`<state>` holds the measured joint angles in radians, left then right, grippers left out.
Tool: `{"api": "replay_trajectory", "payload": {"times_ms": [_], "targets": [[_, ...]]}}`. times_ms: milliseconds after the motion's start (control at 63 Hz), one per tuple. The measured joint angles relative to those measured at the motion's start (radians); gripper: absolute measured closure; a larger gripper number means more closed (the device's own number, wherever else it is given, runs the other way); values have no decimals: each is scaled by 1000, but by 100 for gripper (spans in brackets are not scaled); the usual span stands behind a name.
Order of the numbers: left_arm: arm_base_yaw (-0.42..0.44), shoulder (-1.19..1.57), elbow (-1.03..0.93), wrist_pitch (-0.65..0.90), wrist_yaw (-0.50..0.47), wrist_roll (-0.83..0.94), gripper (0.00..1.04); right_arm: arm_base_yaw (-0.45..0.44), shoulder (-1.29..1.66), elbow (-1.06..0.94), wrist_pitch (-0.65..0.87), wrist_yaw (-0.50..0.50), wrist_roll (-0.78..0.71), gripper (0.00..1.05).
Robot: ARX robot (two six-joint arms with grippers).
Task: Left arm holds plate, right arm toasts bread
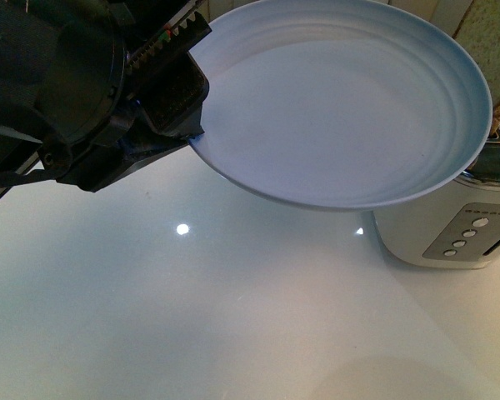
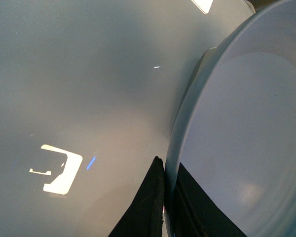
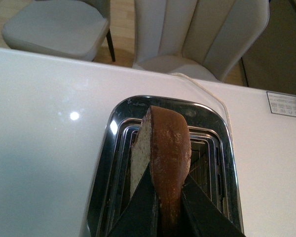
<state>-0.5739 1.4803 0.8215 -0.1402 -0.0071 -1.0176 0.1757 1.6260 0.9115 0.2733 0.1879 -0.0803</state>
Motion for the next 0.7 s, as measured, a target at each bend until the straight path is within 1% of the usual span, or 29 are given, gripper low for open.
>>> {"api": "replay_trajectory", "payload": {"times_ms": [587, 682, 698], "targets": [[0, 7, 0, 0, 0, 0, 102, 8, 65, -14, 15, 3, 0, 101], [0, 8, 0, 0, 3, 0, 102, 10, 65, -27, 25, 4, 0, 88], [0, 8, 0, 0, 3, 0, 102, 11, 65, -31, 27, 5, 0, 84]]}}
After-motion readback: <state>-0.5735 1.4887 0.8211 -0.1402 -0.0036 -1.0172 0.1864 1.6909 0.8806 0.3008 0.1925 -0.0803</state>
